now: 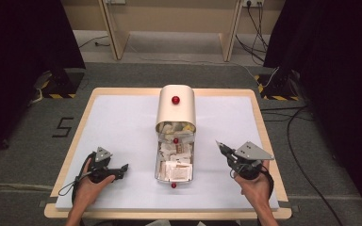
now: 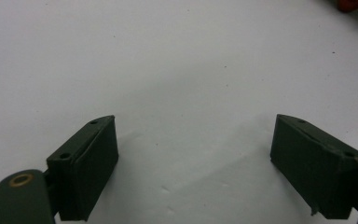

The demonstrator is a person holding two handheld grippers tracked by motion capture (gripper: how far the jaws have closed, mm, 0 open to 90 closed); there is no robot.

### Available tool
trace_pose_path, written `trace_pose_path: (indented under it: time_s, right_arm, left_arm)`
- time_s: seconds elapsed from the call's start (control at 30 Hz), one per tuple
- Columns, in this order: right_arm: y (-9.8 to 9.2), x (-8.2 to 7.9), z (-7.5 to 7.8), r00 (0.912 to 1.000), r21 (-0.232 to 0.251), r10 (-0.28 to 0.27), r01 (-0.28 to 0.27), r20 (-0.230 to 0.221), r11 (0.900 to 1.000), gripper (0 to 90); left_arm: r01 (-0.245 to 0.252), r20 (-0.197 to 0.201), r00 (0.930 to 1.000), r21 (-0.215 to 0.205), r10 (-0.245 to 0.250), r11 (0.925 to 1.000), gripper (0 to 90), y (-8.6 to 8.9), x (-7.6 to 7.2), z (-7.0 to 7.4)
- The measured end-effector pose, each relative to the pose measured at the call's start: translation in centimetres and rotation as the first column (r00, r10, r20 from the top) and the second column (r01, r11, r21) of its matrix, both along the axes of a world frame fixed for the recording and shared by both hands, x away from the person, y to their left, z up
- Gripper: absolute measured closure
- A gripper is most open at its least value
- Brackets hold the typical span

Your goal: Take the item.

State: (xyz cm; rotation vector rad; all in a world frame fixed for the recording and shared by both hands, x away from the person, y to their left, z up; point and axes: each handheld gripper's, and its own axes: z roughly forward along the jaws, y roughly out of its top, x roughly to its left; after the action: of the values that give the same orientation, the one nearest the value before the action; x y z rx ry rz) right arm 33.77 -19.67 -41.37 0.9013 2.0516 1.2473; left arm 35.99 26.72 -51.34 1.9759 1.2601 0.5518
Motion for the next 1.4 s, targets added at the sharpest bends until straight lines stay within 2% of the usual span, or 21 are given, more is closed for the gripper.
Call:
trace_pose_path:
  time_s: [0.7, 1.0, 1.4]
  right_arm:
    - [-0.9, 0.4, -0.5, 0.9997, -0.004, -0.016, 0.016, -0.017, 1.0, 88.9]
    - [-2.2, 1.0, -0.9, 0.9973, -0.007, -0.066, 0.066, -0.032, 0.998, 88.9]
    - [-3.0, 1.2, -1.1, 0.9956, -0.006, -0.086, 0.086, -0.036, 0.996, 88.9]
  left_arm:
    - [0.0, 0.001, 1.0, 0.0, 0.0, 1.0, 13.9, 0.0, 0.0, 0.0]
    - [-0.001, 0.001, 1.0, 0.0, 0.001, 1.0, 14.0, 0.0, 0.0, 0.0]
    - [-0.001, 0.001, 1.0, 0.001, 0.001, 1.0, 14.0, 0.0, 0.0, 0.0]
